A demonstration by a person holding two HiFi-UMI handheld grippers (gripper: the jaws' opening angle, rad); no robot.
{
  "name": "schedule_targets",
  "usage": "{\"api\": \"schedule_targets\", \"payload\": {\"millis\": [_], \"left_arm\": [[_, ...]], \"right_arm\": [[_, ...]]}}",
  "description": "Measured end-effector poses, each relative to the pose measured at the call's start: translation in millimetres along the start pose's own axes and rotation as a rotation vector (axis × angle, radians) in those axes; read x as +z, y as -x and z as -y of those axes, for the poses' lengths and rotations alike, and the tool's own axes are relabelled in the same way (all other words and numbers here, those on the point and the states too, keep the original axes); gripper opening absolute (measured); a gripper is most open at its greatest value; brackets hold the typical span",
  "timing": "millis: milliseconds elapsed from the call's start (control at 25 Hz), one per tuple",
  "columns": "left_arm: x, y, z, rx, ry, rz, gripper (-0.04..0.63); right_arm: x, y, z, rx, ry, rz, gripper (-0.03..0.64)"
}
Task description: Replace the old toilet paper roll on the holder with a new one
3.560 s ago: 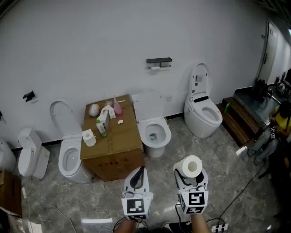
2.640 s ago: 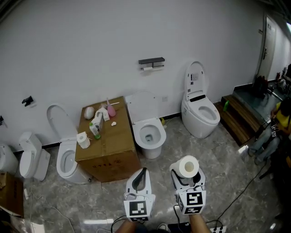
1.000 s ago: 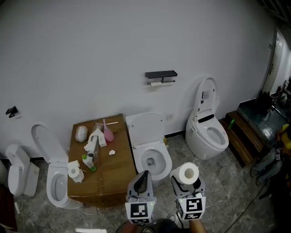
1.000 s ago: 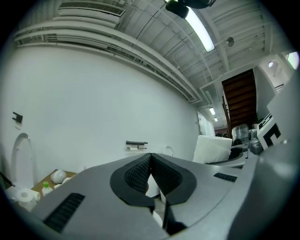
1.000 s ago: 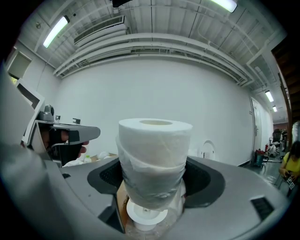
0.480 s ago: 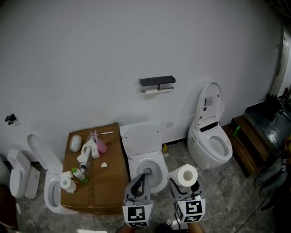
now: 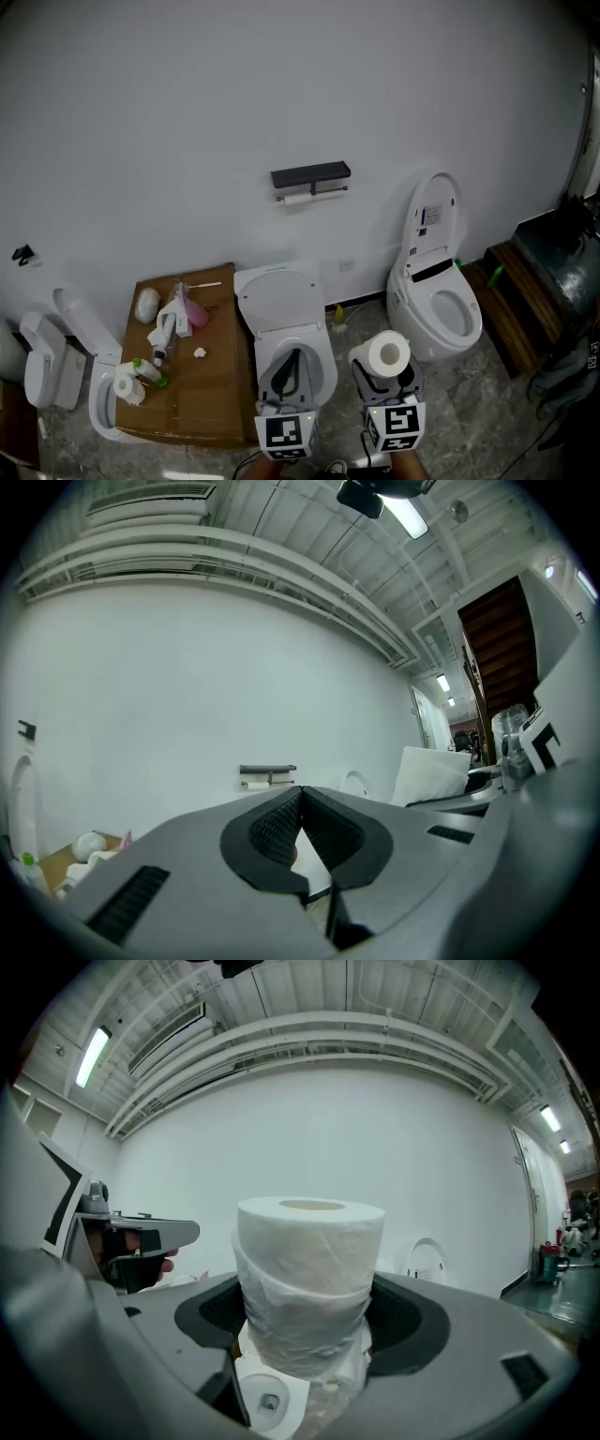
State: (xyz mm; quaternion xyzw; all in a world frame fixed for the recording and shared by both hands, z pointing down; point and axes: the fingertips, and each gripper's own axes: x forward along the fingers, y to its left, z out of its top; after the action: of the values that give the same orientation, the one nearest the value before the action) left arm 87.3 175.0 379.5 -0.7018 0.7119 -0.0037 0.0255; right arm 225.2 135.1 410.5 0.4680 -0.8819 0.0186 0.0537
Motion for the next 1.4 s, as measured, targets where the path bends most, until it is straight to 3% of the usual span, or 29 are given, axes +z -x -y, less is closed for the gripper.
{"api": "schedule_targets", "payload": {"millis": [200,640,1400], "left_arm": [[-4.8,-26.4,9.5,0.013,0.003,-0.012,0.014],[-16.2,-91.5,-10.5,0.009,0.053,0.02,0.014],[-30.5,-267.4,-147.1,0.008,0.072,0.002,0.014]], "right_arm": [[-0.8,-22.4,24.0,0.016,0.001,-0.008,0.35],[-3.3,-93.9,26.6,0.044,0.05,-0.023,0.351],[20.4,-313.5,1.4,0.054,0.07,-0.055,0.351]]}}
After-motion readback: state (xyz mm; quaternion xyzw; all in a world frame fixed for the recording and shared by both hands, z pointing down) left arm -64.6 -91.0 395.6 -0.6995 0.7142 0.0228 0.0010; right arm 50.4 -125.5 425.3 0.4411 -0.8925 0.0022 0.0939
